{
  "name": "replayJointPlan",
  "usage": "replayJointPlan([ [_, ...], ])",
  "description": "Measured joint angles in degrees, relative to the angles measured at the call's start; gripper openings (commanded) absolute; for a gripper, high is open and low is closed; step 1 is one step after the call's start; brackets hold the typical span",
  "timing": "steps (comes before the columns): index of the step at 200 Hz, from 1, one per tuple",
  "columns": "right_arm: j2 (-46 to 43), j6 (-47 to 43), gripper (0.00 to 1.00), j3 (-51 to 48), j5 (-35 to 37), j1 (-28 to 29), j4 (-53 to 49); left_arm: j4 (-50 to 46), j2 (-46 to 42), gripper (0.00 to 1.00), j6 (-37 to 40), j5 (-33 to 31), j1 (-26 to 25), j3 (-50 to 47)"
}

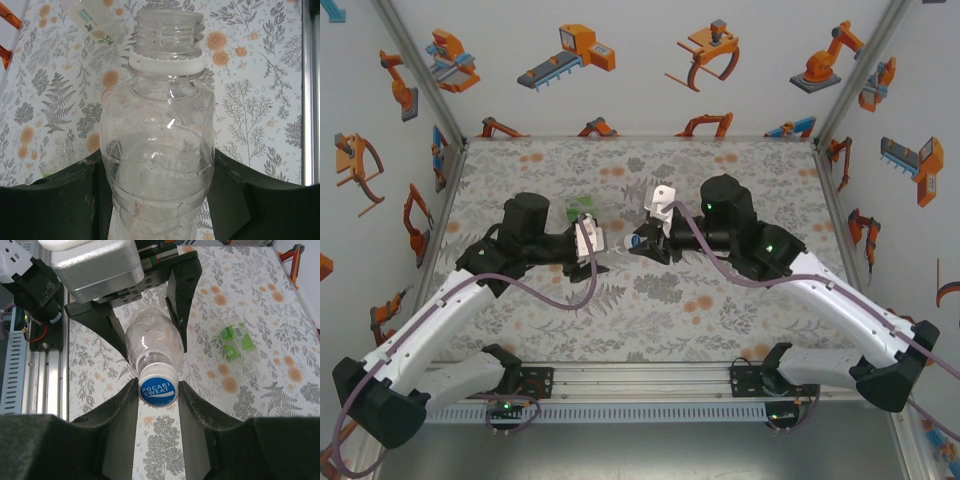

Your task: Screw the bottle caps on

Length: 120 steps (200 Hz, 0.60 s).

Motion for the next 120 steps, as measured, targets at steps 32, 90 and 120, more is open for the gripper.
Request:
replayJointPlan([
  [32,0.92,-0.96,0.15,0.20,-0.87,0.26,-0.83,-0.35,0.00,0.00,0.20,0.02,-0.09,0.00],
  [90,1.38,-1.53,0.14,0.52,-1.14,0.63,-1.90,-0.76,0.00,0.00,0.76,0.39,-0.39,0.00],
  [120,1.40,-1.73,0.14,0.63,-1.16,0.70,-1.90,-0.83,0.00,0.00,0.90,0.55,-0.52,0.02],
])
